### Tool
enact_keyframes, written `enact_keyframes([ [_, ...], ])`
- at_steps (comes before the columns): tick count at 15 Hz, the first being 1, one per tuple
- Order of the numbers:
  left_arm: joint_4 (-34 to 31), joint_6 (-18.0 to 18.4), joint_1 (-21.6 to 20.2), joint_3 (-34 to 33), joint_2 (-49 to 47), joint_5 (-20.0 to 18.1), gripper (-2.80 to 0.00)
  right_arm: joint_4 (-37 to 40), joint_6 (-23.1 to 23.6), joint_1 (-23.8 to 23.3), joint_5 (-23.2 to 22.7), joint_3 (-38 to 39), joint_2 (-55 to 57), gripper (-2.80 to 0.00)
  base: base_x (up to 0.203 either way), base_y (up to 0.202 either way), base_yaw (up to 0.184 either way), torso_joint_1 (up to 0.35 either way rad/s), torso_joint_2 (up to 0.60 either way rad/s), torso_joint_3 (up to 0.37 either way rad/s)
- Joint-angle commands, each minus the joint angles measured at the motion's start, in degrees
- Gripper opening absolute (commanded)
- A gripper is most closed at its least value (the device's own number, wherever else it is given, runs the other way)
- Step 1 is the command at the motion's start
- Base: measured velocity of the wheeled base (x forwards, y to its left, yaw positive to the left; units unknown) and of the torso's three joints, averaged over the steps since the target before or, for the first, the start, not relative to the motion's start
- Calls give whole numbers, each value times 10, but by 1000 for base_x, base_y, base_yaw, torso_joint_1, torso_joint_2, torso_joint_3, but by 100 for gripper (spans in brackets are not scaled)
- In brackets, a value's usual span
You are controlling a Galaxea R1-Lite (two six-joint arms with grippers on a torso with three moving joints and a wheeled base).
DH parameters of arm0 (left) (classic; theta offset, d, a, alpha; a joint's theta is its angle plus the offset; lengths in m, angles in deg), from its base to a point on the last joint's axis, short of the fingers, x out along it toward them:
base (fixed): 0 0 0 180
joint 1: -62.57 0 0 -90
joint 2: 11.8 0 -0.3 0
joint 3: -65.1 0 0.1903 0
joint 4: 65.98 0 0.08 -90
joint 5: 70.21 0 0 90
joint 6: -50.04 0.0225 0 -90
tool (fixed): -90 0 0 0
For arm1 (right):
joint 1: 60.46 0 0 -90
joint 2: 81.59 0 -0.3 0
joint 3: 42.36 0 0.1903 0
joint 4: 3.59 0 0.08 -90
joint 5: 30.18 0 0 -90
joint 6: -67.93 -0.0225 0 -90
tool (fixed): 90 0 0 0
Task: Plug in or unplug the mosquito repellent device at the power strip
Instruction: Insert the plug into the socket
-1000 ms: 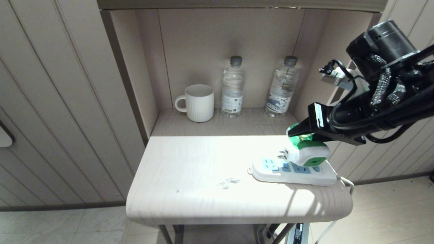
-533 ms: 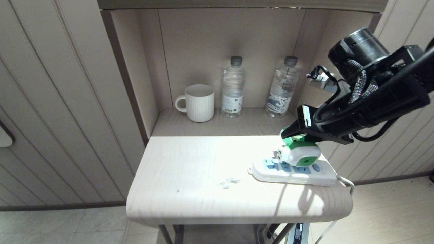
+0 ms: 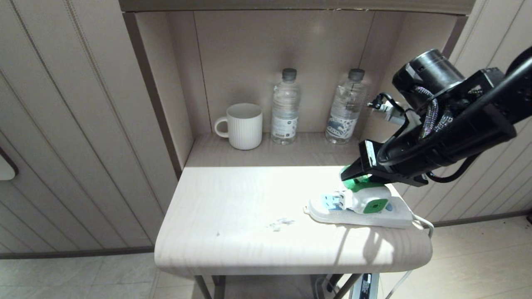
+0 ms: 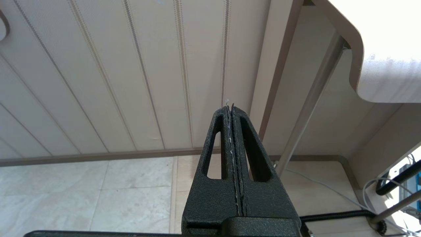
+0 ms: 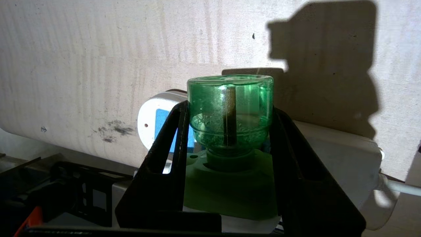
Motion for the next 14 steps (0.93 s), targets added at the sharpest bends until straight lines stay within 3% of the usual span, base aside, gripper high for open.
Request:
enact_keyframes([
  [1, 0, 0, 1, 0, 0, 0, -280, 2, -3, 1, -1, 4, -2, -280, 0, 0, 0, 0, 0, 0],
  [11, 0, 0, 0, 0, 0, 0, -280, 1, -3, 3, -2, 9, -5, -280, 0, 0, 0, 0, 0, 0],
  [12, 0, 0, 0, 0, 0, 0, -280, 1, -3, 2, -2, 7, -2, 0, 0, 0, 0, 0, 0, 0],
  [14, 0, 0, 0, 0, 0, 0, -280, 1, -2, 3, -2, 4, -1, 0, 0, 0, 0, 0, 0, 0],
])
